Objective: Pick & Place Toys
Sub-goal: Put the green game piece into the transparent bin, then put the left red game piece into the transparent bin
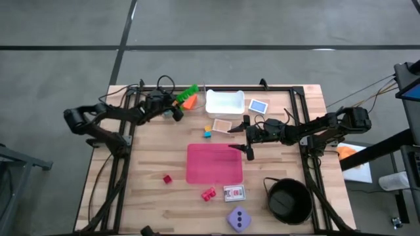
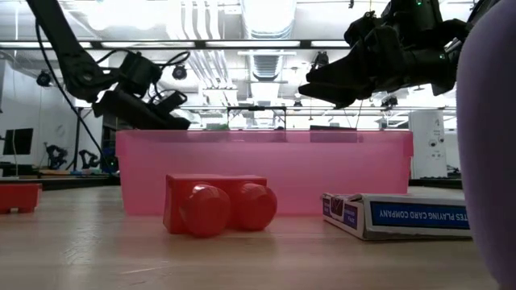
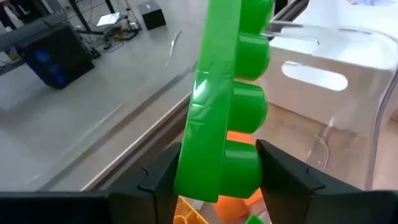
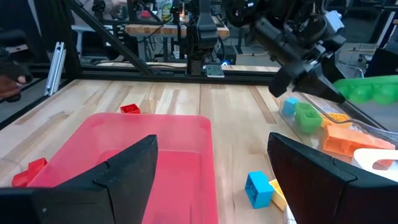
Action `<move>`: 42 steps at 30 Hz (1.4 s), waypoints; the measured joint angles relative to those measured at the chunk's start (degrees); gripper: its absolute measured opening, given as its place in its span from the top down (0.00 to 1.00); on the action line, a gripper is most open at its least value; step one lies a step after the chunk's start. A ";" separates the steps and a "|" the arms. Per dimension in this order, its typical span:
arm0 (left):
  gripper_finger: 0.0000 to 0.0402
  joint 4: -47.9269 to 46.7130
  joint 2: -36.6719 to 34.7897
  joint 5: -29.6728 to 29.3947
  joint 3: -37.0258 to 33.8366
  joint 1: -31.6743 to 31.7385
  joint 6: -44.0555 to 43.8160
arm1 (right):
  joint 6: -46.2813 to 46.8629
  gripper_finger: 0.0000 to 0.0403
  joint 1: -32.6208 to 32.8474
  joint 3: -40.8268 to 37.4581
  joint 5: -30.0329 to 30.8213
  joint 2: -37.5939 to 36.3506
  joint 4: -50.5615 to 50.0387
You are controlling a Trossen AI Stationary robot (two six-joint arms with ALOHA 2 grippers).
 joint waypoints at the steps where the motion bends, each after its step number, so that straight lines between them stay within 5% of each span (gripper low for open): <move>1: 0.52 0.00 0.08 0.26 0.00 0.00 -0.15 | 0.00 0.25 0.00 0.00 0.00 0.00 -0.02; 13: 0.33 -0.65 -1.54 1.21 -0.02 -0.07 -0.61 | 0.13 0.25 0.00 0.00 0.00 0.00 -0.19; 30: 0.32 -5.99 -15.13 15.36 -0.07 -5.96 -1.73 | 0.17 0.25 0.00 -0.01 0.00 0.00 -0.87; 42: 0.31 -14.42 -24.09 15.75 -0.13 -16.86 -5.19 | -0.70 0.25 0.29 -0.02 0.00 0.02 3.37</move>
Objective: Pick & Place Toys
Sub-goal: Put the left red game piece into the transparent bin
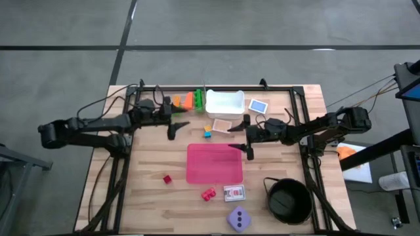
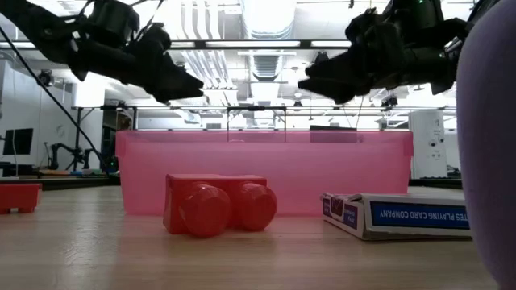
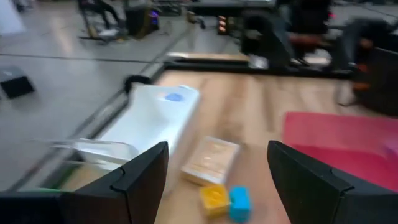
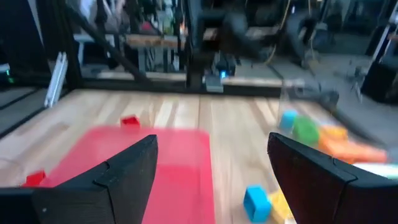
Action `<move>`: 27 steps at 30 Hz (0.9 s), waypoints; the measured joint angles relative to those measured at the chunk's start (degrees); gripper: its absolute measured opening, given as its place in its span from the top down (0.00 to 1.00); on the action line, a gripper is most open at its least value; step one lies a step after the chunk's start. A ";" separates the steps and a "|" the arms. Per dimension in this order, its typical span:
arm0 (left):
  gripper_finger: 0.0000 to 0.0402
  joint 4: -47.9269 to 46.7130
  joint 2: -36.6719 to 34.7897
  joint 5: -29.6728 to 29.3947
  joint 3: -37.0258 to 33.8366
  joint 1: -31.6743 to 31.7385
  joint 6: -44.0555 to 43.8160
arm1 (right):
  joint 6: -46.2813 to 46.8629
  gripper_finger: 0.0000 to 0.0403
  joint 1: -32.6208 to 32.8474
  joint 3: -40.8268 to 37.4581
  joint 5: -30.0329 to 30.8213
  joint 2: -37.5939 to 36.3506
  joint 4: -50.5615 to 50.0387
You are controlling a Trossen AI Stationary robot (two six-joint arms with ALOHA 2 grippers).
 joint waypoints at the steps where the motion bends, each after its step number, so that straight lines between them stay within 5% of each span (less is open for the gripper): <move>1: 0.31 -0.70 0.01 0.00 0.00 -1.33 -0.24 | -0.25 0.25 0.28 0.00 0.02 0.31 1.59; 5: 0.31 -4.60 0.06 -1.08 -0.03 -7.13 -1.06 | -1.09 0.25 1.55 -0.02 -0.02 2.22 7.08; 19: 0.31 -14.80 0.06 -18.76 -0.07 -31.08 -6.40 | -0.62 0.25 2.31 -0.06 -0.02 4.34 7.83; 27: 0.31 -21.74 0.06 -21.76 0.00 -36.28 -15.20 | -0.27 0.25 2.29 -0.07 -0.02 4.29 6.83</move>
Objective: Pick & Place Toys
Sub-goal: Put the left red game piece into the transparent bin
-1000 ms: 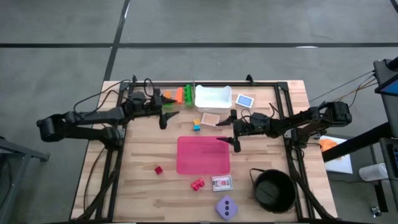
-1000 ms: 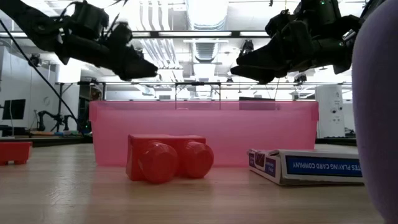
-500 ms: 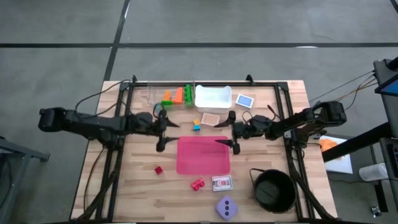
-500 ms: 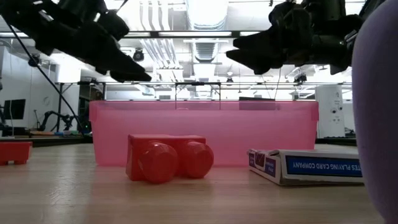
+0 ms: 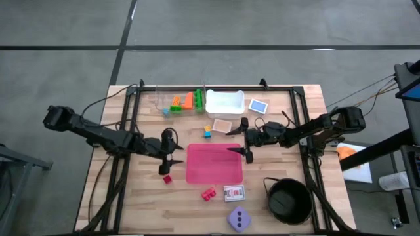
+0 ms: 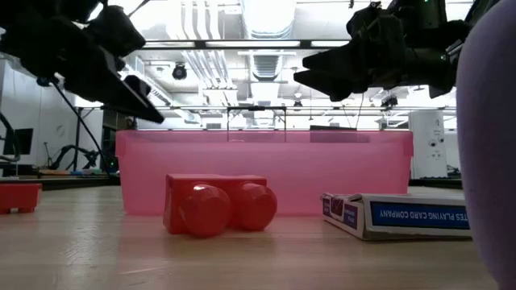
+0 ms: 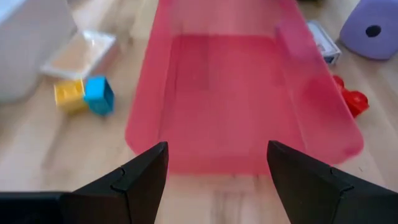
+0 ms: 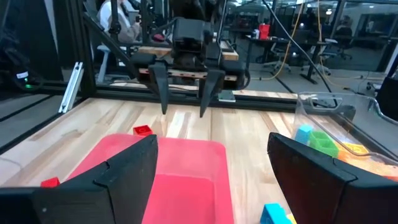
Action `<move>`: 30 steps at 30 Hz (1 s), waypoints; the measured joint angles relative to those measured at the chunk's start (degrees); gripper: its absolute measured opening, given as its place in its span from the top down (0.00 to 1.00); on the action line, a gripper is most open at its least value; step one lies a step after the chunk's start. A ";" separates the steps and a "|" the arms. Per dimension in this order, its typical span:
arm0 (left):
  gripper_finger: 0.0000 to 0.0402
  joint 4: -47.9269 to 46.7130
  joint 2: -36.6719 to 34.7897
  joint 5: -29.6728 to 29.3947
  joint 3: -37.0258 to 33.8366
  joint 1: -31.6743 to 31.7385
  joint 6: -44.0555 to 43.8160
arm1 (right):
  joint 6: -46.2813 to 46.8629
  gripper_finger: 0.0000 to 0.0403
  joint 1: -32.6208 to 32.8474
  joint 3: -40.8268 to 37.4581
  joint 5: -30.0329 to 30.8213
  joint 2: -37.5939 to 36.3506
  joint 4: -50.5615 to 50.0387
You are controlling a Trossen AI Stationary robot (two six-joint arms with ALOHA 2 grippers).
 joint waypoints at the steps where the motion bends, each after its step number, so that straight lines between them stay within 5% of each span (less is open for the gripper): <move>1: 0.31 -0.94 0.00 0.01 0.00 -0.29 -1.39 | 0.00 0.25 0.02 0.00 -0.01 0.00 -0.02; 15: 0.31 -5.18 0.00 -0.06 0.00 -6.72 -9.42 | 0.02 0.25 0.00 0.00 -0.01 0.07 -0.39; 30: 0.31 -7.23 0.11 -7.84 0.04 -23.41 -26.55 | 0.00 0.25 0.00 0.00 0.02 0.09 -0.89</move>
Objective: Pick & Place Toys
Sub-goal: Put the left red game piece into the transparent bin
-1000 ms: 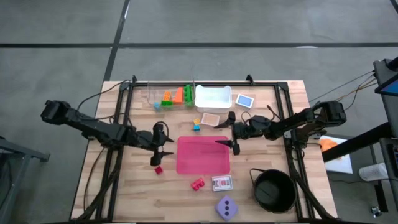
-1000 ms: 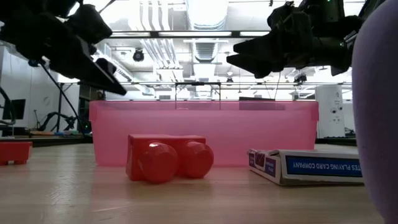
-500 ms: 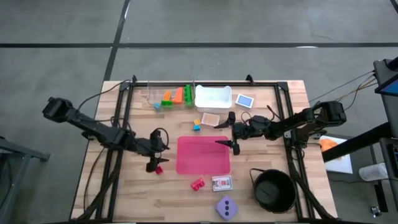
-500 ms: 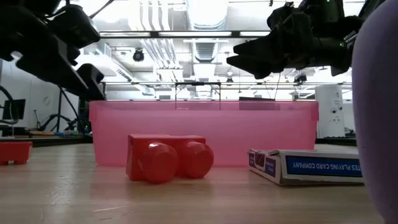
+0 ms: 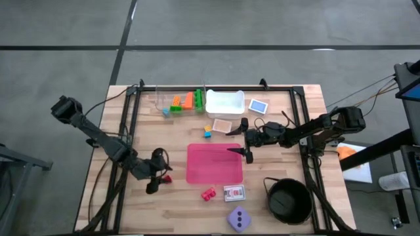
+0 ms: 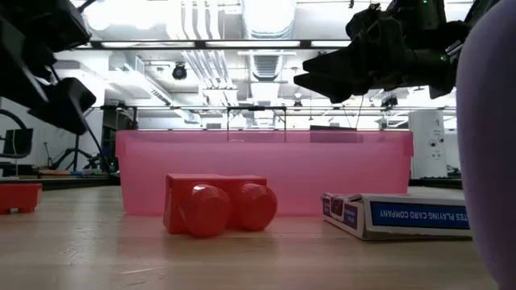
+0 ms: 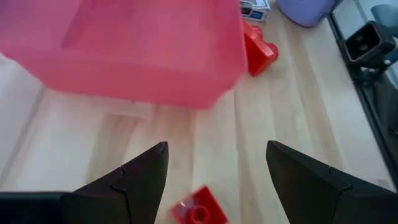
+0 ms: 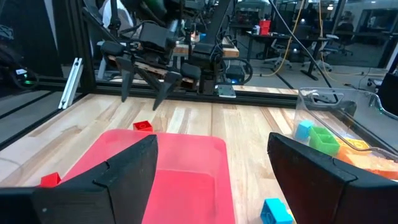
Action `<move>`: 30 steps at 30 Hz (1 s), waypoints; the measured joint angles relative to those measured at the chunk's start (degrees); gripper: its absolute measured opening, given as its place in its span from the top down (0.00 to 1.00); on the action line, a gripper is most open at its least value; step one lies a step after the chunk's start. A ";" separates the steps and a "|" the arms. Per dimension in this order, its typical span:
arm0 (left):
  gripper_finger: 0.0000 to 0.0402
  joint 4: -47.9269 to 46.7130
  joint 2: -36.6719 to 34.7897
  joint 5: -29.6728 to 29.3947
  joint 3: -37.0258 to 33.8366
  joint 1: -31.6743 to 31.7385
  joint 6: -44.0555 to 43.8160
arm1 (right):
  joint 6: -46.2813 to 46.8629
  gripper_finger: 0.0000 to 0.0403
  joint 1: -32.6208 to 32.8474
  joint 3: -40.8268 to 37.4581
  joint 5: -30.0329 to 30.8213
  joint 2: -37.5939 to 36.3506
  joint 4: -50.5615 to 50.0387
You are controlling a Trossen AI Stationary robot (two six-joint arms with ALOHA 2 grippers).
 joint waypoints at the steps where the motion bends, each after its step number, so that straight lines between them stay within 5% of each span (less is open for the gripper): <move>1: 0.31 -0.12 0.00 -0.58 0.00 -0.82 -1.10 | 0.02 0.25 0.00 0.00 0.00 0.00 0.02; 8: 0.31 -2.86 2.32 -4.66 0.00 -4.32 -7.24 | 0.00 0.25 -0.02 0.00 0.00 0.00 0.04; 30: 0.31 -7.34 21.07 -2.59 4.44 -4.30 -17.87 | 0.00 0.25 -0.02 0.00 0.25 0.00 -0.04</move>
